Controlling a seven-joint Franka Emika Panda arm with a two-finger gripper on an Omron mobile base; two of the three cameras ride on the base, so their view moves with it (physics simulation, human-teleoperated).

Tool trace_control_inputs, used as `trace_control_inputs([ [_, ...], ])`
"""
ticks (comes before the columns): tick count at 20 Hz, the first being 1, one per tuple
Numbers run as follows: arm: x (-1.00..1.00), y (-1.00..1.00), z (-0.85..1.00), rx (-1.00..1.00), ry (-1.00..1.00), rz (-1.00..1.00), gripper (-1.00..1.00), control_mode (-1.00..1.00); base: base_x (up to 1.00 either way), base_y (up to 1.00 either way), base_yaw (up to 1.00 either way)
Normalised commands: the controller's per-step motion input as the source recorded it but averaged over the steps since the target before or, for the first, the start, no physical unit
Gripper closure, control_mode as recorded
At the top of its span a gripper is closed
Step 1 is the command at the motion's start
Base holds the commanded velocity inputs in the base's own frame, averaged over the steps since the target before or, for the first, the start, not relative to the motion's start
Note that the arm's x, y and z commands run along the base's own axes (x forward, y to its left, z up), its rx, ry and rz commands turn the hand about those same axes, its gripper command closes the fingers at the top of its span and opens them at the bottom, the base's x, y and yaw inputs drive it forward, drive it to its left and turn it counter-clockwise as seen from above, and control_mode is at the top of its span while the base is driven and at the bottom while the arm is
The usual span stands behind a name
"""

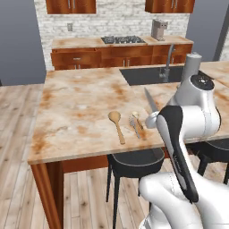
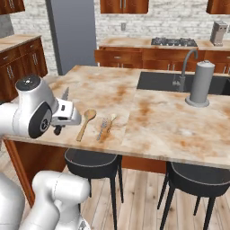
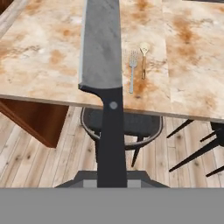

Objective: Pick up the metallic utensils from the counter and place them in the open drawer. Make sure not to pick up any wooden utensils.

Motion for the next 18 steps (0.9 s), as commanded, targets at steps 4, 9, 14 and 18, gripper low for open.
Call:
trace_control_inputs([
  [4, -0.10, 0.14, 0.00, -0.01, 0.00, 0.00, 1.00, 1.00, -0.25, 0.48, 0.00],
  [9, 0.00, 0.00, 0.00, 0.00, 0.00, 0.00, 1.00, 1.00, -0.04, 0.71, 0.00],
  [14, 0.00, 0.00, 0.00, 0.00, 0.00, 0.00, 1.00, 1.00, -0.11, 0.99, 0.03],
  [18, 0.00, 0.00, 0.00, 0.00, 0.00, 0.00, 1.00, 1.00, -0.12, 1.00, 0.11],
])
